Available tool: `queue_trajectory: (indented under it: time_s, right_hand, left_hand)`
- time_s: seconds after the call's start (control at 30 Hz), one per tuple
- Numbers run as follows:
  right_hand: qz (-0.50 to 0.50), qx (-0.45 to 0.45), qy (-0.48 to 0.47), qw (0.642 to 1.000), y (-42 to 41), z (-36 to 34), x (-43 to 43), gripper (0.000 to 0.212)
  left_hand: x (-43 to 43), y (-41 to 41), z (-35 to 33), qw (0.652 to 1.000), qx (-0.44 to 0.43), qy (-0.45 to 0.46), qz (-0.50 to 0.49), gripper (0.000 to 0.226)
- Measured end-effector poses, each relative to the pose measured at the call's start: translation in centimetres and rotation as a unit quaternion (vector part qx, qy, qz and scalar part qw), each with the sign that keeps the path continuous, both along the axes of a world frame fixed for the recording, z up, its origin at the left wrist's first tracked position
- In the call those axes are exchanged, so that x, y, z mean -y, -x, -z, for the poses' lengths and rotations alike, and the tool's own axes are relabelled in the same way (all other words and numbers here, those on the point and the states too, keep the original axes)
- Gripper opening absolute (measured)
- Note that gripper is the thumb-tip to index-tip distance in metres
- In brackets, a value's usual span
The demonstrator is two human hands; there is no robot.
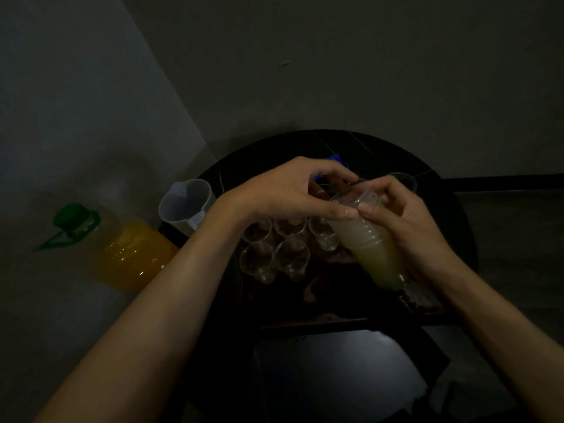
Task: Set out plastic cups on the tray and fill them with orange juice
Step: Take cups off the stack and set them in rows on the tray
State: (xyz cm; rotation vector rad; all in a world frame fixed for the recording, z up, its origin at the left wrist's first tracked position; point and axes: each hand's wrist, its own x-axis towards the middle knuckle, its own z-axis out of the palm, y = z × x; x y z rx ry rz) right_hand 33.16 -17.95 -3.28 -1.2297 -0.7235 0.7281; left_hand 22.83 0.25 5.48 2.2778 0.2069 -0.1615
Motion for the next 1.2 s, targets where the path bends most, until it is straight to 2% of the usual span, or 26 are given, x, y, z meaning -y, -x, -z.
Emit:
queue_trajectory:
  time_s: [0.2,0.33,0.47,0.53,0.63,0.8,0.87,1.0,1.2]
  right_hand:
    - [-0.003,0.047,0.012,0.999,-0.1,0.4,0.1,0.036]
    - [0.001,0.063,0.021,0.998,-0.3,0.7,0.1,0.038]
    - [0.013,0.066,0.032,0.997,-1.0,0.5,0.6,0.038]
    - [0.032,0.055,0.035,0.997,-1.7,0.4,1.0,0.027]
    - [0.081,0.019,0.033,0.996,-2.9,0.0,1.5,0.022]
    - [0.125,-0.017,0.008,0.992,-3.8,-0.5,2.1,0.053]
    - [0.130,-0.021,0.004,0.991,-3.9,-0.3,2.1,0.048]
    - [0.142,-0.022,0.005,0.990,-4.0,0.1,2.2,0.024]
    - [0.138,-0.020,0.008,0.990,-4.2,-0.1,2.7,0.024]
  left_hand:
    - [0.1,0.1,0.0,1.000,-0.005,0.006,-0.003,0.046]
    - [-0.1,0.0,-0.2,0.999,0.001,-0.046,-0.022,0.052]
    - [-1.5,1.0,-1.7,0.991,0.082,-0.064,-0.084,0.051]
    - [-2.6,2.1,-2.2,0.981,0.138,-0.027,-0.137,0.050]
    - [-3.9,3.7,-1.9,0.959,0.203,-0.002,-0.199,0.062]
    - [-2.6,4.1,1.8,0.966,0.143,-0.107,-0.188,0.068]
    - [-1.3,3.9,3.7,0.968,0.126,-0.141,-0.165,0.072]
    - [0.4,3.5,6.8,0.969,0.106,-0.179,-0.136,0.076]
    - [2.3,2.8,9.3,0.973,0.070,-0.209,-0.071,0.080]
